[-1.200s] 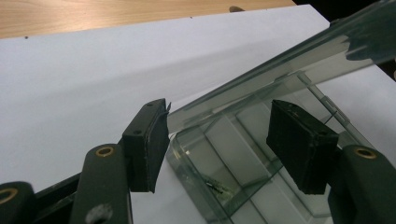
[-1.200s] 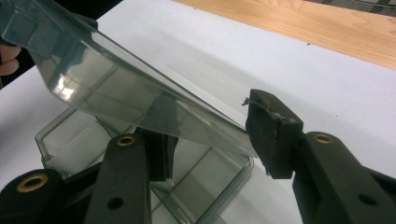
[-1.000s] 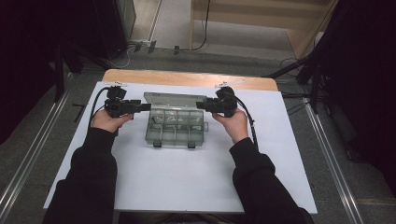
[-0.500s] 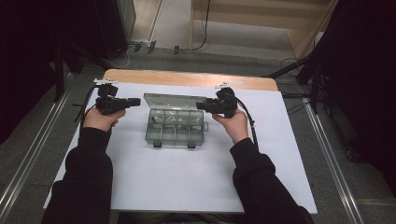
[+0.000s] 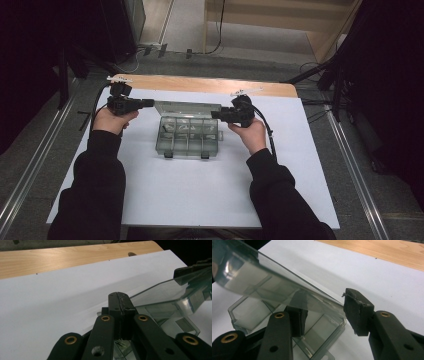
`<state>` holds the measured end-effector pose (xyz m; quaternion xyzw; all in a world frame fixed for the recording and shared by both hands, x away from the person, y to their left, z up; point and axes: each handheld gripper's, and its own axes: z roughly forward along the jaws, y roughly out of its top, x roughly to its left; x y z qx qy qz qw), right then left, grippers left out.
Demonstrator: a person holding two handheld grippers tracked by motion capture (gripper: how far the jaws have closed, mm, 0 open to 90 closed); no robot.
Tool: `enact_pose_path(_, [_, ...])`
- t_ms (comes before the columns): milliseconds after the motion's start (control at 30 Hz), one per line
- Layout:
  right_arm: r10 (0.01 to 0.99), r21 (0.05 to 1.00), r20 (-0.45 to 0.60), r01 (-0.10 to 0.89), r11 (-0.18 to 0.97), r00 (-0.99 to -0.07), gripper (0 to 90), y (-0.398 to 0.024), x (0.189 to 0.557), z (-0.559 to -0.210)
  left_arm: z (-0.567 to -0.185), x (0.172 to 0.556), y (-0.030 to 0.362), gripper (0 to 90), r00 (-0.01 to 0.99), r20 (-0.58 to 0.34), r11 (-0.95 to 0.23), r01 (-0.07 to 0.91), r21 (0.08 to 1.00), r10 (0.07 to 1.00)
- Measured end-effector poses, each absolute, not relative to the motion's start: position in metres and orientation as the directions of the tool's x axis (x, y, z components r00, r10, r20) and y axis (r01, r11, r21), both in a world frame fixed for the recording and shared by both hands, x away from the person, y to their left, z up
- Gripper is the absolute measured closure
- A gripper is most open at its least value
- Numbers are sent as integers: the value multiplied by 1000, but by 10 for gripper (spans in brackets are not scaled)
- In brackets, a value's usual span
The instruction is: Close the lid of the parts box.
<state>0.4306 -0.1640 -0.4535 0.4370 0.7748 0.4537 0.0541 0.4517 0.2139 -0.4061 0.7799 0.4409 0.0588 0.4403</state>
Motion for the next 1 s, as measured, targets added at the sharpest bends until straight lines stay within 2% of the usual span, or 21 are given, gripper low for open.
enact_pose_path(267, [725, 754, 315, 626, 201, -612, 541, -164, 430, -453, -408, 453, 207, 900, 612, -287, -240, 634, 735, 737])
enact_pose_path(567, [723, 751, 308, 624, 214, -619, 471, -172, 424, -448, -405, 452, 205, 899, 621, -284, -244, 626, 741, 731])
enact_pose_path(733, [724, 747, 302, 626, 225, -620, 474, -183, 414, -444, -405, 453, 203, 898, 627, -285, -252, 626, 738, 725])
enact_pose_path(800, [726, 744, 301, 628, 227, -618, 509, -189, 411, -442, -404, 453, 202, 898, 629, -286, -251, 625, 739, 723])
enact_pose_path(1000, [738, 708, 319, 667, 232, -595, 694, -206, 406, -440, -401, 451, 206, 898, 634, -314, -237, 630, 740, 707])
